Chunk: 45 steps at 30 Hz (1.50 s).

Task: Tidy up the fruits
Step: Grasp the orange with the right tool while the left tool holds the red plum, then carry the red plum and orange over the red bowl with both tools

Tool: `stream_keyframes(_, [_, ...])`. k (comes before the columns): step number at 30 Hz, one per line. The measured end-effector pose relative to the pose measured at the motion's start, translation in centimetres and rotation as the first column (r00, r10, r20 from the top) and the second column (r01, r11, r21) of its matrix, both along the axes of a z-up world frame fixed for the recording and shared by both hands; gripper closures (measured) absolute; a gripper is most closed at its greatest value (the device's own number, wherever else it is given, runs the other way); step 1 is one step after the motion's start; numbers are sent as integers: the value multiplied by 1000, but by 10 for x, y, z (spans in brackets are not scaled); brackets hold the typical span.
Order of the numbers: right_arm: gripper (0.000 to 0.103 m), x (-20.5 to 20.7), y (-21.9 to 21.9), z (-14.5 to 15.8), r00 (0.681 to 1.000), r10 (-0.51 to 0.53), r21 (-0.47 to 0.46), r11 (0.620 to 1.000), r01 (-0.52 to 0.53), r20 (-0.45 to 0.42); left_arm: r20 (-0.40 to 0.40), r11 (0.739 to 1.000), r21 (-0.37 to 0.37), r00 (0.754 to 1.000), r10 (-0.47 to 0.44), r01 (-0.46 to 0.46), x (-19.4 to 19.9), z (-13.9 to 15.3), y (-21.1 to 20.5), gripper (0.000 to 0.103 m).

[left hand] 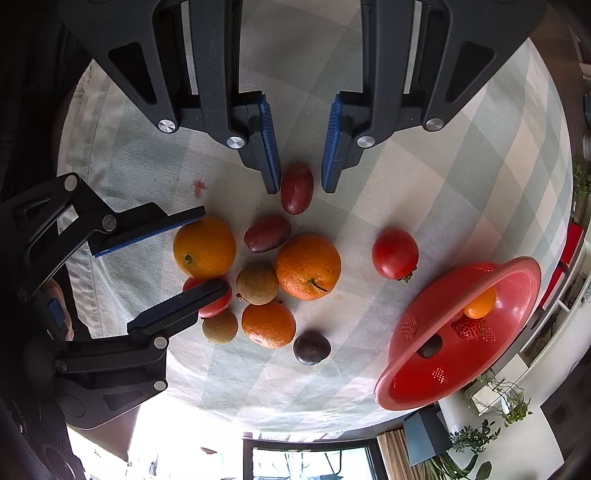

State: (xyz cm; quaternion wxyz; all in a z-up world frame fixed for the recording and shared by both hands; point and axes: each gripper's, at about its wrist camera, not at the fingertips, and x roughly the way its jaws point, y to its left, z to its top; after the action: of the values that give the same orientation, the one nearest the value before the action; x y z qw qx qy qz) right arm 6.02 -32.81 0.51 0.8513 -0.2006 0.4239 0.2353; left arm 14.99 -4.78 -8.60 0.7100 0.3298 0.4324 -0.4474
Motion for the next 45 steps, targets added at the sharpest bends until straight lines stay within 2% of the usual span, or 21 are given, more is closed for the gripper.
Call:
stream_keyframes(7, [66, -5, -8, 3, 999, -40, 56, 998, 40, -11, 15, 999, 34, 1000, 2, -3, -2, 0, -7, 83])
stream_keyframes(9, [66, -8, -12, 6, 999, -53, 84, 995, 54, -10, 6, 999, 32, 1000, 3, -4, -2, 0, -8, 86])
stream_keyframes(15, [66, -16, -26, 15, 995, -94, 175, 980, 97, -29, 12, 999, 52, 1000, 7, -8, -5, 1, -11, 87])
stream_keyframes(20, [66, -19, -32, 18, 993, -115, 214, 970, 117, -24, 11, 999, 44, 1000, 28, -29, -5, 3, -10, 87])
stream_keyframes(24, [66, -20, -39, 23, 991, -133, 249, 959, 134, -19, 7, 998, -8, 998, 70, -70, -2, 12, 1, 87])
stream_keyframes(28, [66, -17, -52, 32, 988, -157, 294, 943, 154, -16, 3, 986, -93, 991, 136, -135, 3, 30, 19, 87])
stream_keyframes(36, [66, 8, -90, 55, 970, -244, 382, 895, 228, -8, 6, 931, -271, 966, 258, -246, 24, 79, 42, 87])
stream_keyframes(42, [66, 51, -115, 83, 955, -297, 439, 860, 260, 17, 26, 894, -344, 949, 314, -287, 52, 111, 33, 87])
stream_keyframes(45, [66, 79, -121, 95, 952, -307, 481, 835, 267, 5, 6, 871, -367, 936, 353, -326, 74, 118, 24, 87])
